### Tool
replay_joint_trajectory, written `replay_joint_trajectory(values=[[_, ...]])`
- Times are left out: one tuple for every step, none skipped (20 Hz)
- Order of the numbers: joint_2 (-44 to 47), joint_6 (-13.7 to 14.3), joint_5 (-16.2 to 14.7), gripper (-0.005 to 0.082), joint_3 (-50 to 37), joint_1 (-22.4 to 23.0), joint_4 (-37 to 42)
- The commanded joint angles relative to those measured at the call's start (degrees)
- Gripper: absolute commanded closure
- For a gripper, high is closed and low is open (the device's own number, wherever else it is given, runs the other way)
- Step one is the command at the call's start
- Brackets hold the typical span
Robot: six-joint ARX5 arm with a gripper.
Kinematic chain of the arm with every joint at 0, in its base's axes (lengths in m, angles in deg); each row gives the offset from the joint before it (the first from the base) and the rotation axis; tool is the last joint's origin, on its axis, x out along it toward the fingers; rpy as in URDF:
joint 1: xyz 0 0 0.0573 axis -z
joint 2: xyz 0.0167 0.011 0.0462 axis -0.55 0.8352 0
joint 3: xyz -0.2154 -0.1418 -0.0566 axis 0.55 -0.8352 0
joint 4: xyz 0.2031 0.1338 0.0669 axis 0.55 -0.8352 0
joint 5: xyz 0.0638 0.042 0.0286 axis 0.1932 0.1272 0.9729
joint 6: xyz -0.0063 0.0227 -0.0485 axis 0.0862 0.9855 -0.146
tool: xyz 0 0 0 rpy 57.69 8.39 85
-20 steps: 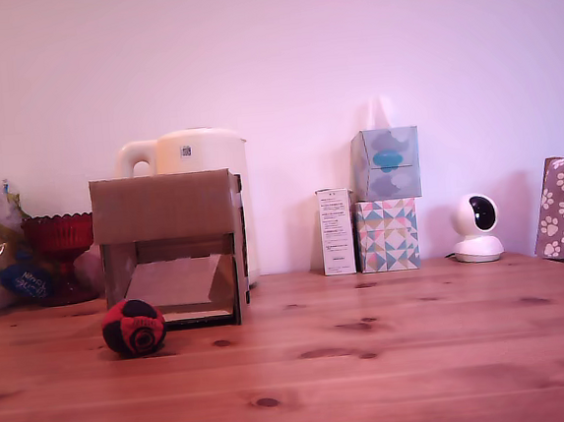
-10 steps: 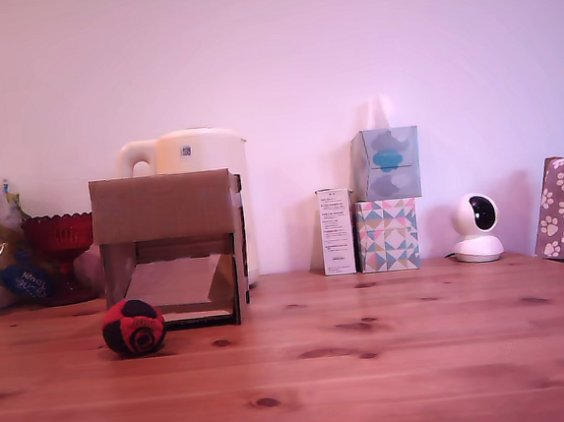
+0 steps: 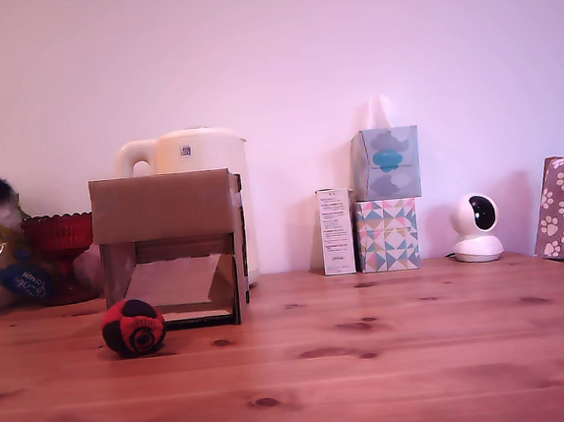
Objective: Drop the footbag into the cardboard dice tower
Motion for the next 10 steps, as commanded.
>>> replay_joint_trajectory(values=[[3.0, 1.2, 0.1, 0.0793, 0.0, 0.6, 3.5], [5.4, 1.6, 0.2, 0.0793, 0.0, 1.0, 5.8], [7.7, 1.6, 0.3, 0.0793, 0.0, 1.2, 8.1], [9.8, 1.6, 0.3, 0.0793, 0.0, 1.2, 10.5], [11.9, 1.6, 0.5, 0.0793, 0.0, 1.1, 13.0], [13.7, 1.6, 0.6, 0.0793, 0.0, 1.1, 15.2], [15.5, 1.6, 0.6, 0.0787, 0.0, 1.1, 17.4], [17.2, 1.8, 0.6, 0.0716, 0.0, 1.1, 19.8], [19.2, 1.8, 0.6, 0.0551, 0.0, 1.2, 22.4], [21.2, 1.8, 0.6, 0.0330, 0.0, 1.3, 25.0]])
